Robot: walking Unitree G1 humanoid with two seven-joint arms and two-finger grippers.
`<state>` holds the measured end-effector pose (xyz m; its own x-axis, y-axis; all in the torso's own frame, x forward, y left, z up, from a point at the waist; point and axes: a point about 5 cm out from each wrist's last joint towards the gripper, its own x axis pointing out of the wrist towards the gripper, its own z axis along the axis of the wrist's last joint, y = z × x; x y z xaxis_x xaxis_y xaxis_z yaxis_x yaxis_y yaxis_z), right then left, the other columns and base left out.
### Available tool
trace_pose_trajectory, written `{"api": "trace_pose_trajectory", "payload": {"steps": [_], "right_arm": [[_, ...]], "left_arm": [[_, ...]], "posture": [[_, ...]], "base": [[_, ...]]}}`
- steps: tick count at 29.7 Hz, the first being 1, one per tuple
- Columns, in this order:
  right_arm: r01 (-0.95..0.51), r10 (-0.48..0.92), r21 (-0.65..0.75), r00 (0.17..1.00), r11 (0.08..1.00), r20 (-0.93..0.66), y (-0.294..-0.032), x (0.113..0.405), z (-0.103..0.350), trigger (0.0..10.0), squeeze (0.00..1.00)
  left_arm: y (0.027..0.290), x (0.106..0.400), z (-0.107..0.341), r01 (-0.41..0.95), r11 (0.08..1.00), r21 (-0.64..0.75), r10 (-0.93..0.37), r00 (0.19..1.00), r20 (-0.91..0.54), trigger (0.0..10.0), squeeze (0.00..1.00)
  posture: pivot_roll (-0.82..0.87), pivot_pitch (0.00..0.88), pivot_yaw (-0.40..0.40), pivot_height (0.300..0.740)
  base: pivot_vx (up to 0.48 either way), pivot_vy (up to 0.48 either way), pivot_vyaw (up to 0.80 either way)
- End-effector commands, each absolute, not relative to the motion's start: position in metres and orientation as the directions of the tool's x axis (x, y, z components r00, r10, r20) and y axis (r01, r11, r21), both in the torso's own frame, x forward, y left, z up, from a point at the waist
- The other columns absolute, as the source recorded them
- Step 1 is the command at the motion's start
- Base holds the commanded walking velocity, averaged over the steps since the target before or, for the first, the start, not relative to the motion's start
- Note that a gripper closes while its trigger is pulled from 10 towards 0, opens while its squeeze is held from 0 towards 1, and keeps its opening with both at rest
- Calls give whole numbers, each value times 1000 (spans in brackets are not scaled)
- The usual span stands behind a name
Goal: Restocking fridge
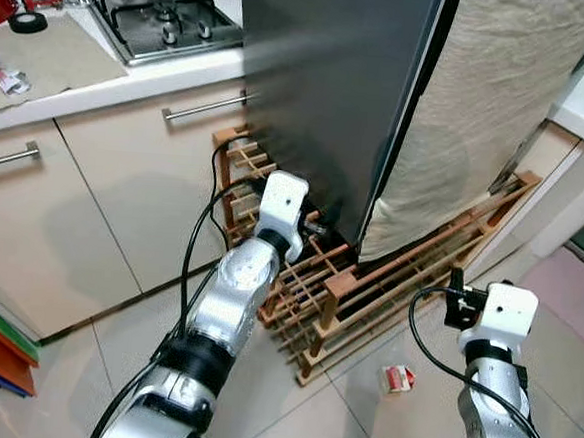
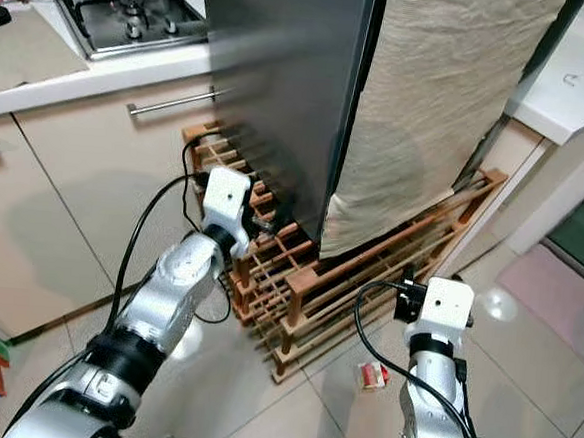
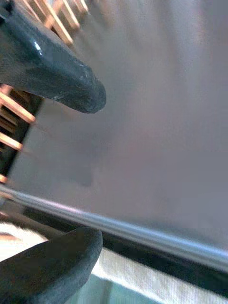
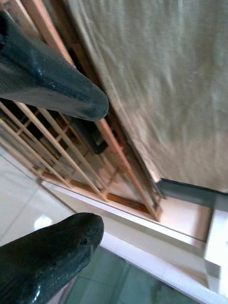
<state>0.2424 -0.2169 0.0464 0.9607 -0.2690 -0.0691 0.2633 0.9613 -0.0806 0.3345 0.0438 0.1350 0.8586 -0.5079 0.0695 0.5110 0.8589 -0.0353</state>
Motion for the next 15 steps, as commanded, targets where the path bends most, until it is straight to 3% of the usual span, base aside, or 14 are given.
{"api": "trace_pose_trajectory", "payload": {"steps": [1, 6, 15], "right_arm": [[263, -269, -72, 958, 962, -98, -218, 243, 43, 10000, 0], [251, -257, -59, 959, 966, -120, -218, 243, 40, 10000, 0], [198, -199, -24, 964, 980, -176, -213, 244, 32, 10000, 0]], "left_arm": [[37, 334, 145, 555, 831, -44, -550, 831, 84, 10000, 0], [24, 330, 164, 658, 752, -35, -651, 750, 117, 10000, 0], [11, 330, 183, 731, 682, -36, -720, 679, 142, 10000, 0]], "posture": [[22, 6, -2, 740], [24, 0, -5, 740], [22, 0, -8, 740]], "base": [[0, 0, 0], [0, 0, 0], [0, 0, 0]]}}
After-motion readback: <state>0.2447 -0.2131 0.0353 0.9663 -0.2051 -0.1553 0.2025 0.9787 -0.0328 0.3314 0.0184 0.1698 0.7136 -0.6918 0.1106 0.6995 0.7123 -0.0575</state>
